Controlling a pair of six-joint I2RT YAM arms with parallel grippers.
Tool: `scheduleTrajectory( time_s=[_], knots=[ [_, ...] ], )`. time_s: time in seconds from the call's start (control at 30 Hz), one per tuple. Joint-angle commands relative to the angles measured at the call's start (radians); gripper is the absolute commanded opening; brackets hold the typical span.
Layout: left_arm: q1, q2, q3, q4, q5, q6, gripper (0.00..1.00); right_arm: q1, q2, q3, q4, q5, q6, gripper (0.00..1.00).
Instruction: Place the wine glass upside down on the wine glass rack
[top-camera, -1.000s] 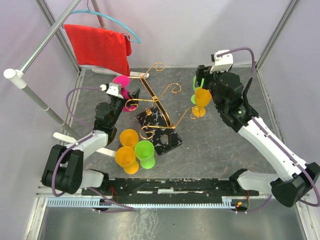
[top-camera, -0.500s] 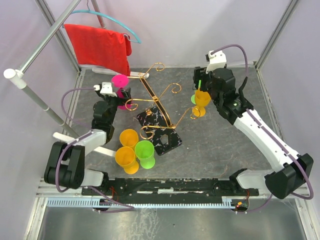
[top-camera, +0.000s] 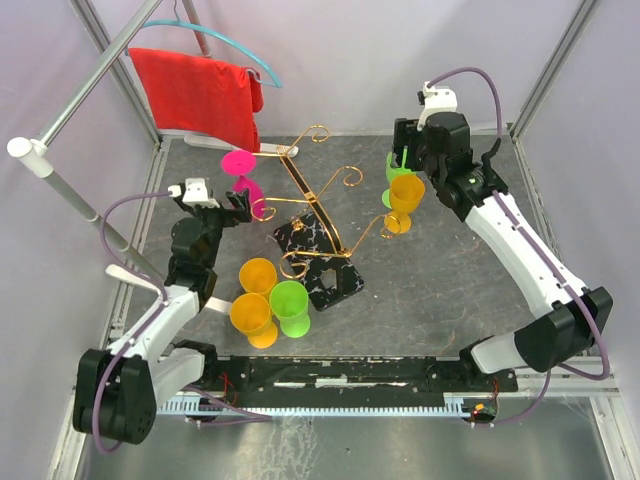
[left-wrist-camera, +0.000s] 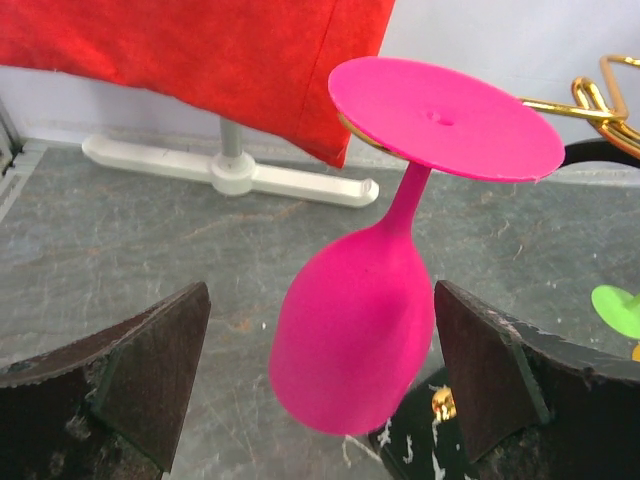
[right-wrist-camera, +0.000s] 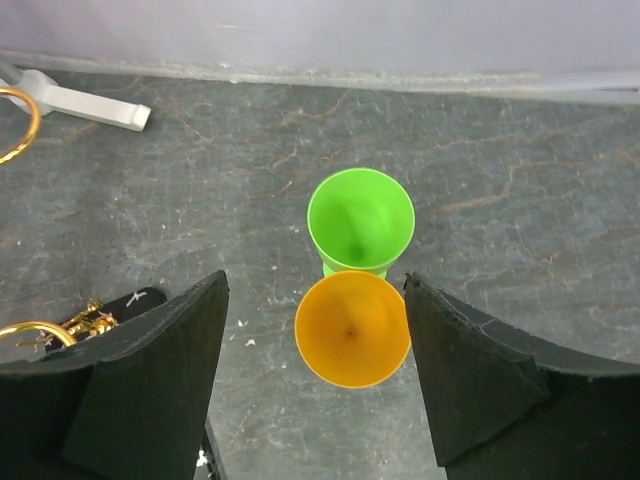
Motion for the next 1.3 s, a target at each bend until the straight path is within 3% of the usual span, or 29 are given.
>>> scheduleTrajectory(
  time_s=[0.0, 0.27, 0.53, 0.87, 1.1, 1.27],
  knots=[
    [0.002, -0.070, 0.115, -0.293, -0.038, -0.035, 0.99, -0.027, 0.012, 0.057, -0.070, -0.028, 0.058, 0.79],
    [0.002, -0.124, 0.366, -0.907, 0.061, -0.044, 0.99, -0.041, -0.004, 0.043, -0.125, -0.014, 0.061, 0.78],
    [0.001, -0.135, 0.515, -1.317, 0.162, -0.190, 0.99, -0.046, -0.017, 0.029, -0.143, -0.011, 0.048, 0.78],
    [0.000, -0.207, 0.526, -1.562, 0.240, -0.250, 0.96, -0.049, -0.027, 0.016, -0.158, -0.009, 0.027, 0.78],
    [0.000, -0.229, 0.547, -1.655, 0.278, -0.236, 0.93, -0.049, -0.038, 0.001, -0.163, 0.000, 0.018, 0.77],
    [0.000, -0.226, 0.477, -1.660, 0.272, -0.228, 0.87, -0.050, -0.043, -0.006, -0.165, 0.004, 0.011, 0.77]
  ],
)
